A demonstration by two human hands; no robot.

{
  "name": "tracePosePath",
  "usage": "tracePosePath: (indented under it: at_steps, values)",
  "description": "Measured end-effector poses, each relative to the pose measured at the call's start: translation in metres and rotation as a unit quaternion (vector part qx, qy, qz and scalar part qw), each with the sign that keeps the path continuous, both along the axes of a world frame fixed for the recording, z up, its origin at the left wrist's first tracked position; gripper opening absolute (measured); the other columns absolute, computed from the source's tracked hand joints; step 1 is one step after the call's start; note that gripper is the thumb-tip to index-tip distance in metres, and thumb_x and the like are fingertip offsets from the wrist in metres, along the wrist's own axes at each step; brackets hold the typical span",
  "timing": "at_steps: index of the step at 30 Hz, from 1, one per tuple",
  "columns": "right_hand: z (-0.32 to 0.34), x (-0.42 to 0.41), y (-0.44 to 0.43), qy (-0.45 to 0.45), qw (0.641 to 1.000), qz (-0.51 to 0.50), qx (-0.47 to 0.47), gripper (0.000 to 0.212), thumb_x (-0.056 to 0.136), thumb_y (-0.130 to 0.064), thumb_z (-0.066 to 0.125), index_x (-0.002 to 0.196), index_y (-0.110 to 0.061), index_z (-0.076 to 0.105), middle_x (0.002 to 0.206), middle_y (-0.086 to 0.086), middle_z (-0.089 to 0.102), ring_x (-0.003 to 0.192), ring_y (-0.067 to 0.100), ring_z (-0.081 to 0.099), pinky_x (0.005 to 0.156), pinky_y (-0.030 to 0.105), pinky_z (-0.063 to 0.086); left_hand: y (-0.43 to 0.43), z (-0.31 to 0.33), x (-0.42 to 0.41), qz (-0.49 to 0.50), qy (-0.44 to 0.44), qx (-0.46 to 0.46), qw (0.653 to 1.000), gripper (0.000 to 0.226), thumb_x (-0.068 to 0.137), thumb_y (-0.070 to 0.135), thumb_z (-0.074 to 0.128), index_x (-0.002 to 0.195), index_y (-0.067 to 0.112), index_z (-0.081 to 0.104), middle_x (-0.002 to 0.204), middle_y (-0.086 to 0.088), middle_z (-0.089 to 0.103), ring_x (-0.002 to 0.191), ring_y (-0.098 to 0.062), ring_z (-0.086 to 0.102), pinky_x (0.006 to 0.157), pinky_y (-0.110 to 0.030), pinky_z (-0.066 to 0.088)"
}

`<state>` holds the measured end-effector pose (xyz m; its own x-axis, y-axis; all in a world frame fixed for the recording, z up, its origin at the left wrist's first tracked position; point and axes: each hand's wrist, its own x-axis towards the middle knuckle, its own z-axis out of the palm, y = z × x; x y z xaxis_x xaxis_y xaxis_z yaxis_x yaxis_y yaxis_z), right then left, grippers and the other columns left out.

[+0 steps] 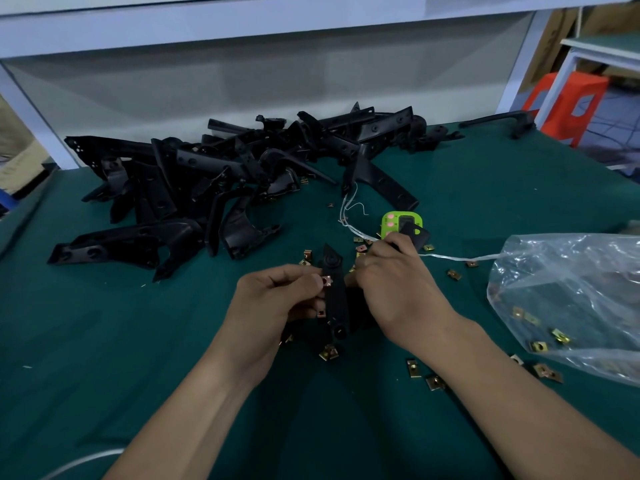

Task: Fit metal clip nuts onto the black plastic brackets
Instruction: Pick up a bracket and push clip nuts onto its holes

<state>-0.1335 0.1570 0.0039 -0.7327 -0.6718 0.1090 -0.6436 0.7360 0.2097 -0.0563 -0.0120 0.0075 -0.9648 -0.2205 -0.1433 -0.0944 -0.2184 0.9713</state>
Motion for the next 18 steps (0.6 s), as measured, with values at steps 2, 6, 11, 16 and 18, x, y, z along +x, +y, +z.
tracePosePath:
  at_steps: [2,6,11,16,18]
  values:
    - [0.001,0.003,-0.001,0.008,1.0,0.004,0.003,0.022,0.07,-0.011,0.057,0.074,-0.033,0.054,0.084,-0.015,0.056,0.096,0.016,0.046,0.099,0.035,0.015,-0.001,0.001,0.001,-0.02,0.002,0.009,1.0,0.009,0.082,0.008,0.074,0.08,0.013,0.081,0.073,-0.008,0.071,0.06,-0.012,0.064,0.057,-0.018,0.052]
    - [0.003,0.008,-0.003,0.016,1.0,0.011,0.017,0.02,0.073,-0.015,0.056,0.078,-0.033,0.063,0.084,-0.013,0.058,0.096,0.018,0.048,0.098,0.037,0.016,0.001,0.0,0.001,-0.024,0.011,-0.024,0.999,0.014,0.077,0.013,0.077,0.09,0.013,0.082,0.074,-0.005,0.071,0.056,-0.009,0.061,0.054,-0.017,0.049]
    - [0.009,0.011,-0.004,0.015,1.0,0.001,0.02,0.019,0.075,-0.017,0.054,0.079,-0.033,0.063,0.085,-0.012,0.06,0.098,0.019,0.047,0.098,0.037,0.015,0.006,-0.003,0.003,-0.015,0.022,-0.14,0.99,0.019,0.08,0.021,0.079,0.094,0.033,0.082,0.075,0.001,0.072,0.061,-0.008,0.057,0.06,-0.02,0.047]
    - [0.01,0.01,-0.001,0.022,0.999,-0.021,0.016,0.019,0.072,-0.017,0.058,0.083,-0.031,0.063,0.091,-0.009,0.062,0.104,0.021,0.046,0.104,0.04,0.014,0.017,-0.005,0.006,-0.018,0.045,-0.223,0.974,0.027,0.072,0.028,0.081,0.094,0.043,0.078,0.081,0.01,0.078,0.071,0.001,0.065,0.069,-0.02,0.053]
    - [0.01,0.009,0.001,0.02,0.999,-0.03,0.01,0.025,0.068,-0.017,0.059,0.086,-0.032,0.066,0.091,-0.01,0.061,0.107,0.02,0.047,0.107,0.039,0.01,0.018,-0.006,0.006,-0.007,0.056,-0.246,0.968,0.023,0.076,0.025,0.083,0.09,0.042,0.078,0.077,0.011,0.077,0.068,0.0,0.066,0.066,-0.014,0.052]
